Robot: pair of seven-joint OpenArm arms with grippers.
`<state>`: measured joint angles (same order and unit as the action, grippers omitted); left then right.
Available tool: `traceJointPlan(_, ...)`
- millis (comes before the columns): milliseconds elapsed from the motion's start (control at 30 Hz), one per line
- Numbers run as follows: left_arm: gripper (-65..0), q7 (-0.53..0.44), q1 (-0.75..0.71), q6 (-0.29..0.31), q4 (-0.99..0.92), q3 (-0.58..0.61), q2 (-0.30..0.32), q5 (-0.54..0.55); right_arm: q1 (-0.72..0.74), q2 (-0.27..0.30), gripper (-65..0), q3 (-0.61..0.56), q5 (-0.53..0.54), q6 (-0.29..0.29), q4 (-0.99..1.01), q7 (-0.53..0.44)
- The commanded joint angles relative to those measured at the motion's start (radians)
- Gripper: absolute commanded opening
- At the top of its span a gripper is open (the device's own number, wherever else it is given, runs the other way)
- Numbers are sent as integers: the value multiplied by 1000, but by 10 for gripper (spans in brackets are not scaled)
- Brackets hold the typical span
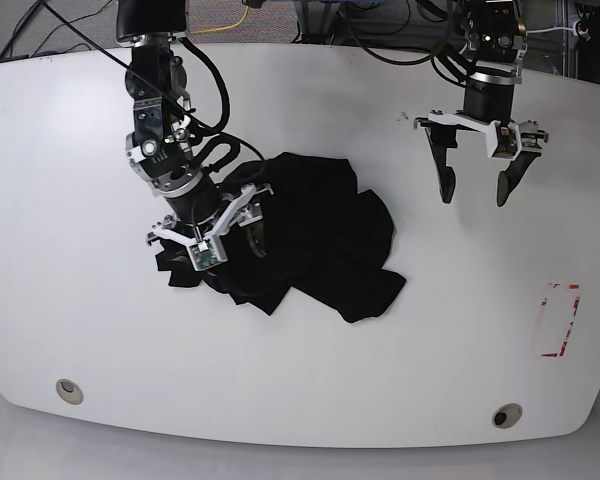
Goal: Layout the t-shirt on the table in an organized manner, then fold the t-shirt properly
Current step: 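Lower the right gripper onto the shirt edge and pinch the fabric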
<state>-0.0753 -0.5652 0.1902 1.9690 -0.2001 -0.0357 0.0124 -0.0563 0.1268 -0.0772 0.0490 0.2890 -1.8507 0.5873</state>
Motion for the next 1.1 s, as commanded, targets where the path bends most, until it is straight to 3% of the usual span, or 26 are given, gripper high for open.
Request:
traceJointPlan(0, -204, -8, -2, -4, 16, 0, 1, 4, 37, -8, -219, -25, -62, -3, -17, -26)
traceJointPlan(200, -204, 33, 1, -4, 16, 0, 4, 4, 66, -83, -220, -26, -206, -4, 21, -26)
traceJointPlan(567, -204, 33, 3, -2, 14, 1, 7, 4, 123, -151, -220, -5, -433, -6, 125, -28)
traceJointPlan(1067, -204, 35, 21, -1, 0, 1, 7, 2, 118, -168, -220, 104, -487, -6, 128, -28)
